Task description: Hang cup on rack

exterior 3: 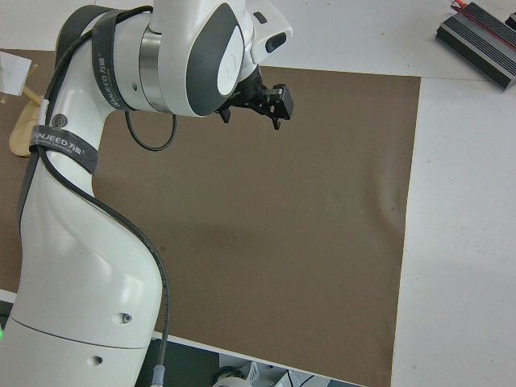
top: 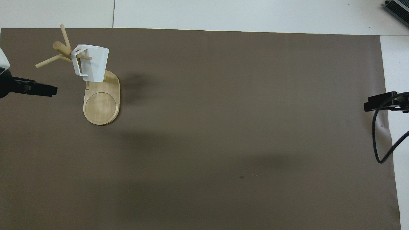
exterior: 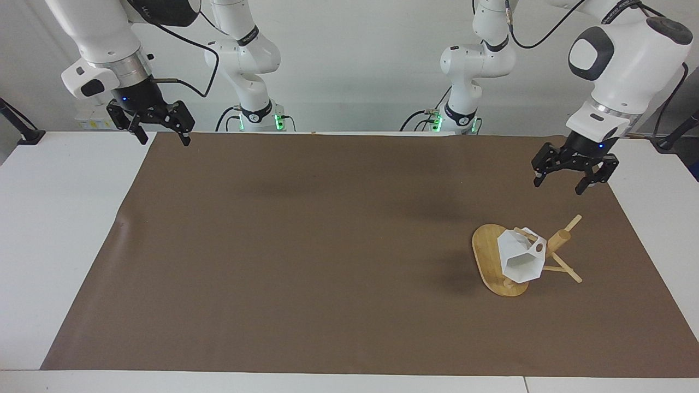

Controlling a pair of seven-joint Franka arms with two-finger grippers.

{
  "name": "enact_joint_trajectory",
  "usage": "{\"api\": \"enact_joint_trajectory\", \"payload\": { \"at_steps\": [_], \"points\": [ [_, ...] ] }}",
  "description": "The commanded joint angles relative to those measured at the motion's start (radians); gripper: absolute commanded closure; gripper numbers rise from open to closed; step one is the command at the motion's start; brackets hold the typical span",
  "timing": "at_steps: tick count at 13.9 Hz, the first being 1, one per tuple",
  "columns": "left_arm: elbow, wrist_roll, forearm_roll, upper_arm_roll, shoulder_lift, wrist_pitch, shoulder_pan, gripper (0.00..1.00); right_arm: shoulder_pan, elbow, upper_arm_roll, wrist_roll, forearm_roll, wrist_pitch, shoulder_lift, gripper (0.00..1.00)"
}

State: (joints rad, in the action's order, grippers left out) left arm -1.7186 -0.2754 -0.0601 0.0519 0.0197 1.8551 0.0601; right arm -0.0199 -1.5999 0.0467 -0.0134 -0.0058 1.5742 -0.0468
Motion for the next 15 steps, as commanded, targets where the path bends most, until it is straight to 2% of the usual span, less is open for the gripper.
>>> {"api": "enact_joint_trajectory", "payload": {
  "at_steps": [1,7,15],
  "points": [
    [0.086,0.012,0.029,0.002,-0.017,-0.14,-0.017,0.0,-0.003,-0.014,0.002,-0.016,0.018,-0.008,-0.016,0.0],
    [0.099,0.015,0.037,0.002,0.0,-0.258,-0.023,0.0,-0.003,-0.014,0.002,-0.016,0.018,-0.008,-0.016,0.0],
    [0.097,0.013,0.054,0.0,0.006,-0.26,-0.013,0.0,-0.003,-0.014,0.002,-0.016,0.018,-0.008,-0.016,0.0]
  ]
}}
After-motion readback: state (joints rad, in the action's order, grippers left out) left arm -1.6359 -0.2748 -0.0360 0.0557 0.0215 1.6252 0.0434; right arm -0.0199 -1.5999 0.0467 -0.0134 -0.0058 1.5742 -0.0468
